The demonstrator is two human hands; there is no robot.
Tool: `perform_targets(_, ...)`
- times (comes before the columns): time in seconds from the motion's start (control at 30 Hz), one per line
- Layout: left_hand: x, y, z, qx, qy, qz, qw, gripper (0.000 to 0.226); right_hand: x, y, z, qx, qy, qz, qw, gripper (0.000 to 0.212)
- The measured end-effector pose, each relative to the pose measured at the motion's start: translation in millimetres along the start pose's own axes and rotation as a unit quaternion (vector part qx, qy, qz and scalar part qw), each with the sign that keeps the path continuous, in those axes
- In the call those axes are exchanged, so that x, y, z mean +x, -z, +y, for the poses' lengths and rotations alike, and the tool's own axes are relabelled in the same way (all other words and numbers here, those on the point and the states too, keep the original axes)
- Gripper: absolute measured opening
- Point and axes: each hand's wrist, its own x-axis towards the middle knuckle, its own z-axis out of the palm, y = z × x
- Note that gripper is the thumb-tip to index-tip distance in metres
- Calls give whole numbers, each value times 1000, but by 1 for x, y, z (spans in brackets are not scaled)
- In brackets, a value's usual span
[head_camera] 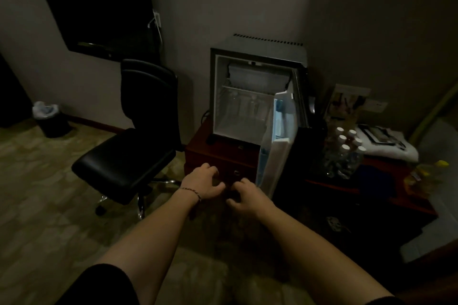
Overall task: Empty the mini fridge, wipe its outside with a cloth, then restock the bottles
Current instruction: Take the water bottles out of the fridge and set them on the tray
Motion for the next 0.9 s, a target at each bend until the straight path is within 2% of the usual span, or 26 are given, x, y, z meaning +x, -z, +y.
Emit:
perform_targets(0.3, 76, 11, -56, -19, -17, -16, 1000, 51, 88, 0, -20, 25, -34, 19, 999, 32)
perform_targets(0.53, 166, 27, -66, -12, -36, -16, 999, 53, 178, 24, 7, 23, -85, 57, 994, 21)
perform_targets(0.73, 238, 35, -64, -17, -53, -22, 998, 49, 245, 47, 31, 20, -151, 101, 983, 29)
perform_targets(0.9, 284, 32, -58, -10, -84, -45, 995, 52, 275, 55, 48, 13, -192, 95, 977, 33)
